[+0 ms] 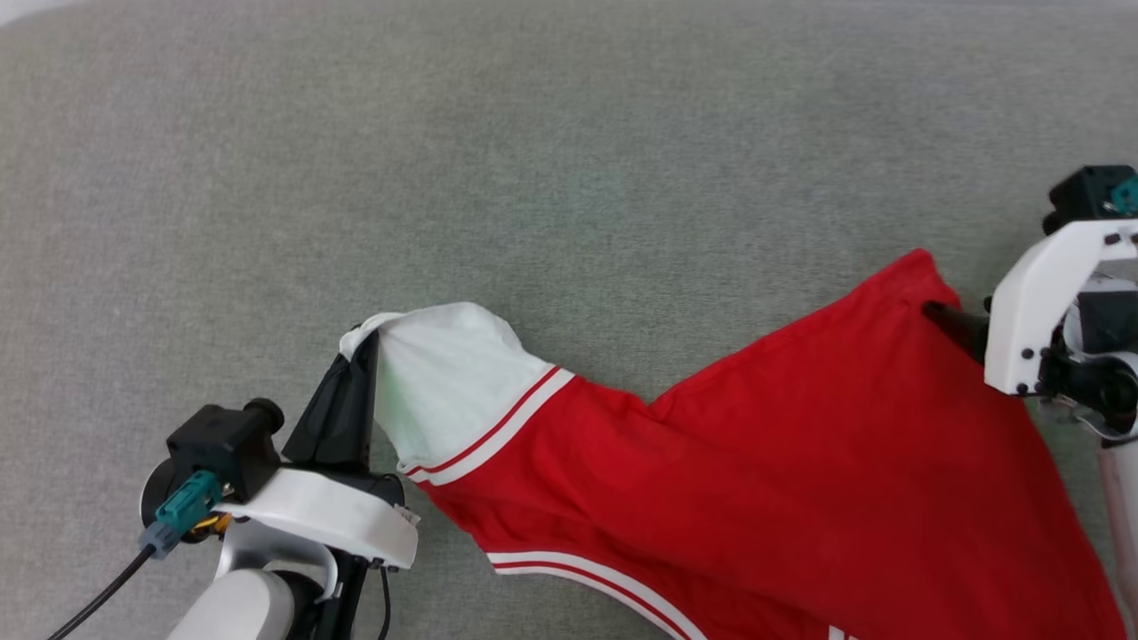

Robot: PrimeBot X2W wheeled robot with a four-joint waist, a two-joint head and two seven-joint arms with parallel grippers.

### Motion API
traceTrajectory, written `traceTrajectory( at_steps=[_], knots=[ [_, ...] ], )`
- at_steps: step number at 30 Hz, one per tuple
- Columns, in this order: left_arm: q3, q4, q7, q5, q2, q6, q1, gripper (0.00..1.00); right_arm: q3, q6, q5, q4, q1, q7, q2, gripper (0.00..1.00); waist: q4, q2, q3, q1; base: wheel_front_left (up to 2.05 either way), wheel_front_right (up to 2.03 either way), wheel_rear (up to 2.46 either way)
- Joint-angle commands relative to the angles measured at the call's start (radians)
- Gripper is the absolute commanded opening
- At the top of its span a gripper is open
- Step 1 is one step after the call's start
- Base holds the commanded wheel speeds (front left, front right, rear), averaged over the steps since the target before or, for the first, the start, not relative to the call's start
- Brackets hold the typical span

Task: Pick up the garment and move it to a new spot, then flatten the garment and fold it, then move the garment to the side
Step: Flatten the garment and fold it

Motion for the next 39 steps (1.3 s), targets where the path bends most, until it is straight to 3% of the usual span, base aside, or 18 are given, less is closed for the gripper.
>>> traceTrajectory(
  at_steps=[1,11,12,13,24,30,39],
  knots=[
    [-0.002,0.005,-0.006,0.005,-0.001,-0.007,-0.022,0.0,0.012,0.0,-0.008,0.009,-0.03,0.022,0.006,1.0,0.024,-0.0001,0.024,-0.0001,0.0,0.0,0.0],
    [-0.024,0.045,-0.017,0.002,-0.021,-0.035,-0.074,0.0,0.115,0.0,-0.015,0.176,-0.057,0.132,0.035,1.0,0.048,-0.0001,0.059,-0.0001,0.0,0.0,0.0],
    [-0.025,0.052,-0.019,-0.001,-0.023,-0.037,-0.071,0.0,0.126,0.0,-0.01,0.19,-0.049,0.143,0.039,0.18,0.048,-0.0001,0.054,-0.0001,0.0,0.0,0.0],
    [-0.025,0.058,-0.022,-0.001,-0.024,-0.037,-0.068,0.0,0.137,0.0,-0.004,0.199,-0.044,0.149,0.04,0.0,0.048,-0.0001,0.048,-0.0001,0.0,0.0,0.0],
    [-0.007,0.13,-0.019,-0.02,0.01,-0.052,-0.063,0.0,0.187,0.0,0.037,0.173,-0.084,0.023,-0.003,0.0,0.003,-0.0001,-0.094,-0.0001,0.0,0.0,0.0],
    [0.011,0.204,0.018,-0.03,0.038,-0.097,-0.195,0.0,0.207,0.0,0.01,0.185,-0.123,-0.12,-0.018,0.0,-0.035,-0.0001,-0.203,-0.0001,0.0,0.0,0.0],
    [0.035,0.416,0.023,-0.079,0.0,-0.2,-0.473,0.0,0.222,0.0,-0.024,0.239,-0.227,-0.317,-0.019,0.0,-0.066,-0.0001,-0.265,-0.0001,0.0,0.0,0.0]
  ],
)
